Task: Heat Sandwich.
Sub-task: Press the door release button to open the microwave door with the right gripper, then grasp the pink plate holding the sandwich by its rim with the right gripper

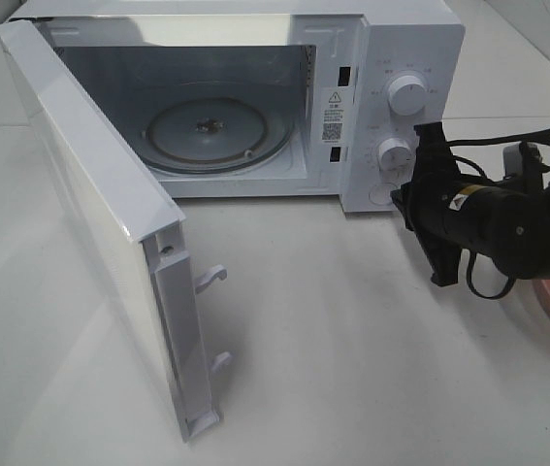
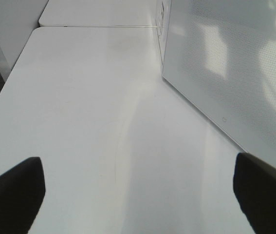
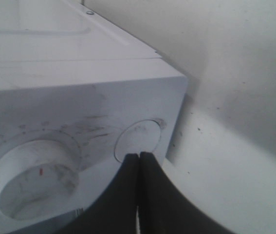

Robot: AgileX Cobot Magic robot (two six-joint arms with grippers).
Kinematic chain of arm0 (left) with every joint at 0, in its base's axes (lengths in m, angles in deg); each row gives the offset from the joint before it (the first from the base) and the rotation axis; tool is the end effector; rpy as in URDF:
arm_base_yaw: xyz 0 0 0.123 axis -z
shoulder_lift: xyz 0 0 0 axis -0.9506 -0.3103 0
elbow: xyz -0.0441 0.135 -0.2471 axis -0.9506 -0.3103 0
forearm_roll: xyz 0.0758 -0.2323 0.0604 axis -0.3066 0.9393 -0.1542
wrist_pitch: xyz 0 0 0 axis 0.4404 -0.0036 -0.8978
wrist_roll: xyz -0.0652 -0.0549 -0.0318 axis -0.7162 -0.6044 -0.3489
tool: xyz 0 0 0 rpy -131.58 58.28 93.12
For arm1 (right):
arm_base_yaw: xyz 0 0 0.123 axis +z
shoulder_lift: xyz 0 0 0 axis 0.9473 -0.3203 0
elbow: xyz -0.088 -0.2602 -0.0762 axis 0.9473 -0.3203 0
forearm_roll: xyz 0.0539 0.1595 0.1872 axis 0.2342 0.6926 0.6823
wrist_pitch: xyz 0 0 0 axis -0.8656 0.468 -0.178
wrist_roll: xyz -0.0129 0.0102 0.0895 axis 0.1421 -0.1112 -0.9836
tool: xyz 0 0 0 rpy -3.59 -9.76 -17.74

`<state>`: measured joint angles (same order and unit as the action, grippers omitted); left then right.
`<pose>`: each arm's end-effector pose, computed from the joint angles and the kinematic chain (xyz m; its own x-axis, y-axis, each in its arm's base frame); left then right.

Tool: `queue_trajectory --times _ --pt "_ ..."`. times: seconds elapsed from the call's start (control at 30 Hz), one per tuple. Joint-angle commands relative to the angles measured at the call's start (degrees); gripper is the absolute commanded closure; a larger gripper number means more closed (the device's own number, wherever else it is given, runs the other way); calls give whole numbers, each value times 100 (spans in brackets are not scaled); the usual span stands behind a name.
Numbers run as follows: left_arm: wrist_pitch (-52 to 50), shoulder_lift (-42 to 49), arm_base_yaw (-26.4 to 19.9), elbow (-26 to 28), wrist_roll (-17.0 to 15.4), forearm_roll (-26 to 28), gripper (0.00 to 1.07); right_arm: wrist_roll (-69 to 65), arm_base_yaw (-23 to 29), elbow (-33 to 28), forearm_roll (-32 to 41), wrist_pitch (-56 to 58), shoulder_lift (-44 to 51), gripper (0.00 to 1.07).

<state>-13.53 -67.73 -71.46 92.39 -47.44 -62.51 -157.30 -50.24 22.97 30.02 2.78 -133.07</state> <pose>-0.0039 -0.0038 0.2780 -0.4354 -0.0027 -0.9002 0.0433 0.9988 -0.0239 0.3137 0.1032 0.1131 -0.2027 0.9757 -0.0838 0.4173 0.1634 0.8940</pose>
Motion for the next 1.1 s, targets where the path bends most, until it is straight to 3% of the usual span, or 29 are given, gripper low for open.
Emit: queue_trajectory --times 0.03,0.3,0.77,0.9,1.1 --pt "-46 155 -29 -11 -6 17 5 241 -23 -223 -92 556 447 106" --pt "-46 155 -29 -11 -6 17 5 1175 -23 -338 -86 1862 1140 104" --pt "-46 155 -29 -11 -6 17 5 4383 -40 -264 -103 4515 2183 99" --pt "-46 155 -29 -11 -6 17 5 5621 -40 -126 -413 5455 2452 98" --pt "-46 155 -29 -11 -6 17 5 6331 -40 57 -940 6463 2676 96"
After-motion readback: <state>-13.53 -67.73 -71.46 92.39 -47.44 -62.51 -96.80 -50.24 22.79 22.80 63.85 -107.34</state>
